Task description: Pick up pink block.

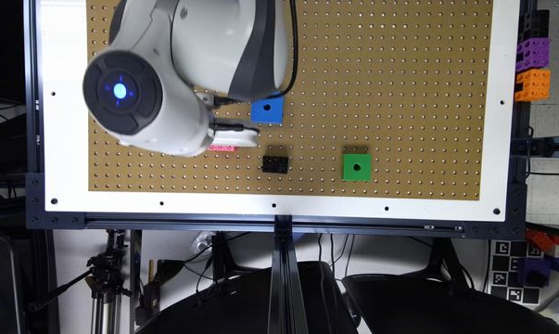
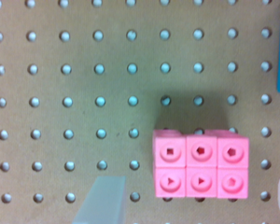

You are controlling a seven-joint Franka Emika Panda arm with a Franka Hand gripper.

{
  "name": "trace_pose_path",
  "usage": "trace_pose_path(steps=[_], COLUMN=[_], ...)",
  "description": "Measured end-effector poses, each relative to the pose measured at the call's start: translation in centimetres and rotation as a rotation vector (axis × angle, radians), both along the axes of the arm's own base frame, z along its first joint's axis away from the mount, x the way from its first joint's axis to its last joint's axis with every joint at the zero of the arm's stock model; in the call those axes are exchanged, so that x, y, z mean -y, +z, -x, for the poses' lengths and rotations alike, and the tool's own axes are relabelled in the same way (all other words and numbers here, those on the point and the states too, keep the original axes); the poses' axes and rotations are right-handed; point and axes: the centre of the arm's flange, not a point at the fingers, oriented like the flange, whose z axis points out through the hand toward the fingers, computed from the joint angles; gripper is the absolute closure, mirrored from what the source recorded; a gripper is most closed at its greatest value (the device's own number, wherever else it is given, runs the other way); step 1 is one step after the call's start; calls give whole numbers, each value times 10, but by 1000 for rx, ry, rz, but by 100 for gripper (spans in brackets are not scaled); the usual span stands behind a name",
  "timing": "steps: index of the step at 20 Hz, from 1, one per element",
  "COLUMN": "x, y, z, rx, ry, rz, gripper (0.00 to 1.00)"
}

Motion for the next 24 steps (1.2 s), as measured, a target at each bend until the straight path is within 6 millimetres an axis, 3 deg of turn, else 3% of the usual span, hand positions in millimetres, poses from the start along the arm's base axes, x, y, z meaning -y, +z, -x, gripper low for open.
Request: trace_pose_path(steps=[5, 18, 24], x=[0, -3, -7], y=[-3, -39, -45], z=[-3, -2, -1], rx=[0, -34, -40], ry=[0, 5, 10], rz=[0, -11, -15], gripper=[0, 0, 0])
